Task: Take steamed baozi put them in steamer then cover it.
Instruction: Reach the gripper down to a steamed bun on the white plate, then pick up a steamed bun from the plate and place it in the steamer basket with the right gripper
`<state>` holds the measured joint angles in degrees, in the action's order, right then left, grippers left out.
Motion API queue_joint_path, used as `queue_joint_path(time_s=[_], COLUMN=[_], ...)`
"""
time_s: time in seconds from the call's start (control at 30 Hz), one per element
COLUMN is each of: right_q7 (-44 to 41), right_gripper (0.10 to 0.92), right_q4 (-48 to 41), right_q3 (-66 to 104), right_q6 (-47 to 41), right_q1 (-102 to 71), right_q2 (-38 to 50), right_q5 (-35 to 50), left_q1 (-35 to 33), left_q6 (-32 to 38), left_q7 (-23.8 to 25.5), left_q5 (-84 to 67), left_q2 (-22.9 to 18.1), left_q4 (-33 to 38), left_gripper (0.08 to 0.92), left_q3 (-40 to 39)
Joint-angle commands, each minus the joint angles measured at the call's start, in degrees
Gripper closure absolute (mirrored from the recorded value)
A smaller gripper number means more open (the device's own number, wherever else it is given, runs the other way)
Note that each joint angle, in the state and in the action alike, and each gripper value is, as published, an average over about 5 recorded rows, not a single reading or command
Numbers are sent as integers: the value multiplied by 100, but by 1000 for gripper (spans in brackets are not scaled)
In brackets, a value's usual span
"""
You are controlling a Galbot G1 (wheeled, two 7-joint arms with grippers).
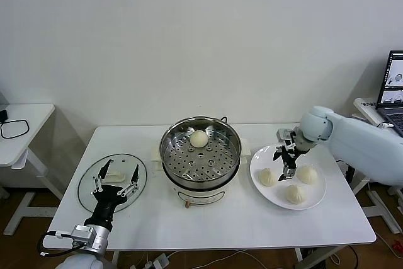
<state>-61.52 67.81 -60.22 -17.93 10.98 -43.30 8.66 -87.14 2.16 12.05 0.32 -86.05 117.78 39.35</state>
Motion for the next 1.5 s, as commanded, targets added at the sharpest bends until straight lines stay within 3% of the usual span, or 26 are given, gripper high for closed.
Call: queue_joint_path(time_s=[0.03, 0.7, 0.97, 1.13, 1.3, 1.5], right_q7=[129, 256, 234, 197, 69, -69], right_gripper=[203, 205, 309, 313, 313, 313], right_q4=[-294, -512, -496, -444, -112, 944], right_q3=[398, 722, 758, 742, 498, -430], right_q6=[-51, 93, 86, 80, -24, -275], right_q1=[-580, -880, -880, -806, -422, 803], right_q2=[-207, -439, -462, -416, -78, 659], right_q5=[-290, -614, -623, -594, -244, 660], left_q1=[5, 31, 30, 27, 16, 13], left_q6=[-6, -14, -11, -8, -6, -13], left_q7=[3, 22, 21, 22, 21, 15], left_q5=[5, 17, 17, 17, 17, 20], left_q2=[-4, 22, 14, 10, 5, 16], left_q4=[-17, -69, -61, -55, -35, -12], left_gripper=[177, 177, 177, 177, 177, 177], left_q3=[1, 10, 12, 19, 11, -16])
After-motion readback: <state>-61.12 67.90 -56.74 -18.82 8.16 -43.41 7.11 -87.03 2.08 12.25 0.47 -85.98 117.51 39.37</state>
